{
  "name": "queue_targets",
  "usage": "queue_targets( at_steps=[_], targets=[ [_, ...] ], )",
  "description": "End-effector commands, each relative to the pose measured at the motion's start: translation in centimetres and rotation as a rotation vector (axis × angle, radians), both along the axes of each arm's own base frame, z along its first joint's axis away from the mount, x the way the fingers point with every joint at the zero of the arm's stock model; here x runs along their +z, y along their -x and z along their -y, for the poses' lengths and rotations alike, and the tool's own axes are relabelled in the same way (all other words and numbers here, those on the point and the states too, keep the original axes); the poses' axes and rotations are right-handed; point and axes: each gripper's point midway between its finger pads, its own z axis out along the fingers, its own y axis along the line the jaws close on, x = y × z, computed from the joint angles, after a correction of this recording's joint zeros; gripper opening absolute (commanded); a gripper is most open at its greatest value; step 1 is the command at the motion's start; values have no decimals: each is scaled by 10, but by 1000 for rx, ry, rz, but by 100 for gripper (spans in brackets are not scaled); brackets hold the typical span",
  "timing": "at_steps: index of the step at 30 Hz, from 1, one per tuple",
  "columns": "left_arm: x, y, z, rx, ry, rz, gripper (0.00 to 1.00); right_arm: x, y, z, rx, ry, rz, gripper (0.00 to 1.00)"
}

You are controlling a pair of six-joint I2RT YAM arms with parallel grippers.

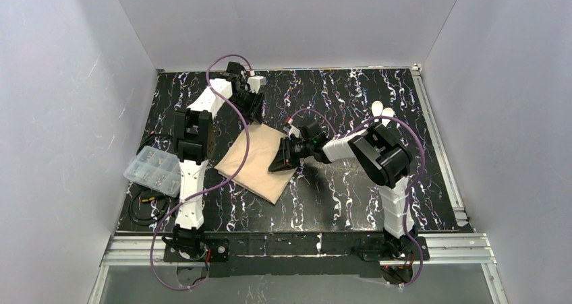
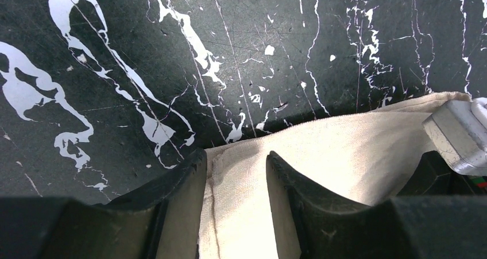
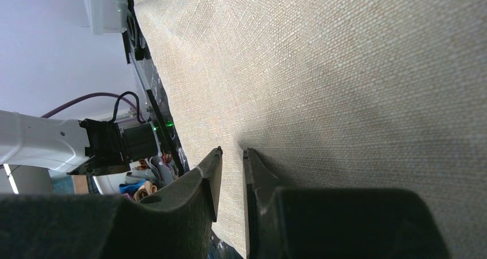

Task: Fold the napkin into a case and place the utensils inside
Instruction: Pick up the top corner of the square folded napkin from the center of the board.

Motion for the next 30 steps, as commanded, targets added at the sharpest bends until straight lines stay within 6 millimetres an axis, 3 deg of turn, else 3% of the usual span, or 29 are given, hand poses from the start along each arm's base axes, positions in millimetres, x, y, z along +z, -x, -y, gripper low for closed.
queue_targets(
  at_steps=[1, 9, 14, 18, 24, 30],
  targets=[
    [7, 1, 0, -17, 0, 14, 39, -12, 10, 2, 21, 5, -23, 28],
    [16, 13, 3, -39, 15, 19, 23, -17, 10, 2, 25, 20, -28, 28],
    [19, 19, 0, -63, -6, 36, 22, -20, 10, 4, 28, 30, -35, 28],
    [20, 19, -2, -68, -18, 49, 21, -23, 11, 5, 26, 32, -40, 28],
    [31, 15, 1, -62, 4, 95, 2, -24, 10, 7, 19, 32, -43, 27],
    [48, 15, 6, -67, 37, 125, 0, -23, 7, 9, 13, 32, -37, 27]
  ],
)
